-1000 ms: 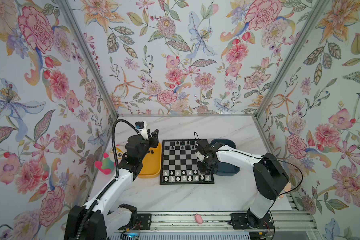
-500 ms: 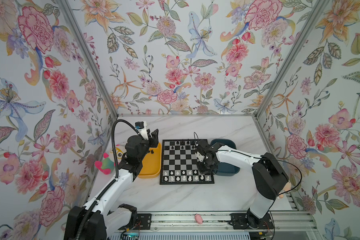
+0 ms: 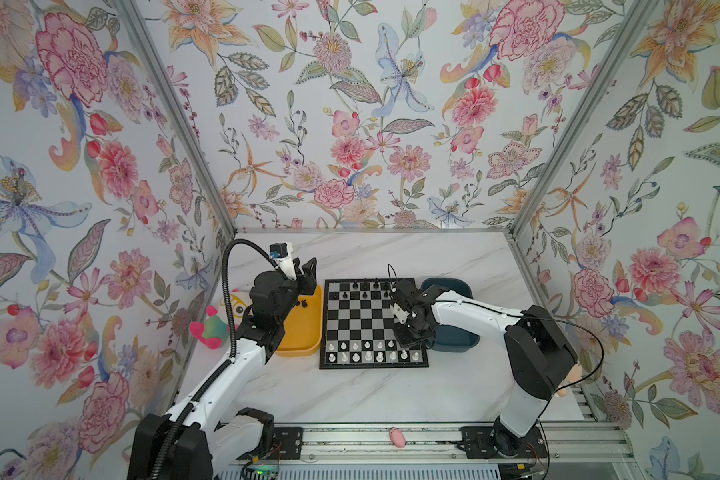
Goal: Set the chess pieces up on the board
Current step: 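Open the right gripper to release the white pawn on the board, then swing the right gripper back over the teal tray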
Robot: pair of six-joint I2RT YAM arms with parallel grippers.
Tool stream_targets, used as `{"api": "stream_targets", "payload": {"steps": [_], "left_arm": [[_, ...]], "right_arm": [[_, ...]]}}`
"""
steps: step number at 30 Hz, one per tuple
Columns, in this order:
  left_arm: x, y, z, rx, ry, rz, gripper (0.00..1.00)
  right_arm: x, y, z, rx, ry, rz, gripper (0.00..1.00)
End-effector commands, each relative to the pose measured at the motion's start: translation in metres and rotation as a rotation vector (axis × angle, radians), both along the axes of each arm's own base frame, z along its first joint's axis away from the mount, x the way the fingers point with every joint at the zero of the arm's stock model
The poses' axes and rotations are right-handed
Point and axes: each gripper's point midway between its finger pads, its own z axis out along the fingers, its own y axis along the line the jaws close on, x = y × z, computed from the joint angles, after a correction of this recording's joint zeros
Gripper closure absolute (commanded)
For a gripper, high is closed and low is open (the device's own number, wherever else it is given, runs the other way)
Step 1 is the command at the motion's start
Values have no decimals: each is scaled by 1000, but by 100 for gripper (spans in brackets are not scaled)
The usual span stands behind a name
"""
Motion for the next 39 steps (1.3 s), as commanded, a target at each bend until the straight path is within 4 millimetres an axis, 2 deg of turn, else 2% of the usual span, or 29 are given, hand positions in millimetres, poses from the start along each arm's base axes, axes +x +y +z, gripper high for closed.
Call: {"api": "stream_targets", "payload": {"steps": [1,10,14,20,23,28,32,35,39], "left_arm": [[-3,4,-1,-9,1,5,47],[-3,5,-2,-6,2,8,46],[-3,5,-2,-2,1,10,46],[-2,5,-3,0,4,12,46],[-1,6,-4,2,5,16,46],[0,6,-6,4,10,19,46],[2,5,-7,2,18,17,46],[4,4,-8,4,24,16,46],[6,4,-9,2,27,17,46]], "right_arm": [[9,6,16,17,-48,-13,79],[21,2,37,16,-111,-27,77],[30,-7,54,-3,-157,-36,76],[46,-36,84,-15,-246,-85,73],[57,-65,91,-32,-270,-148,72],[67,-107,87,-76,-272,-225,71],[74,-127,79,-106,-264,-248,72],[78,-133,72,-99,-254,-263,72],[82,-132,60,-67,-238,-272,72]]}}
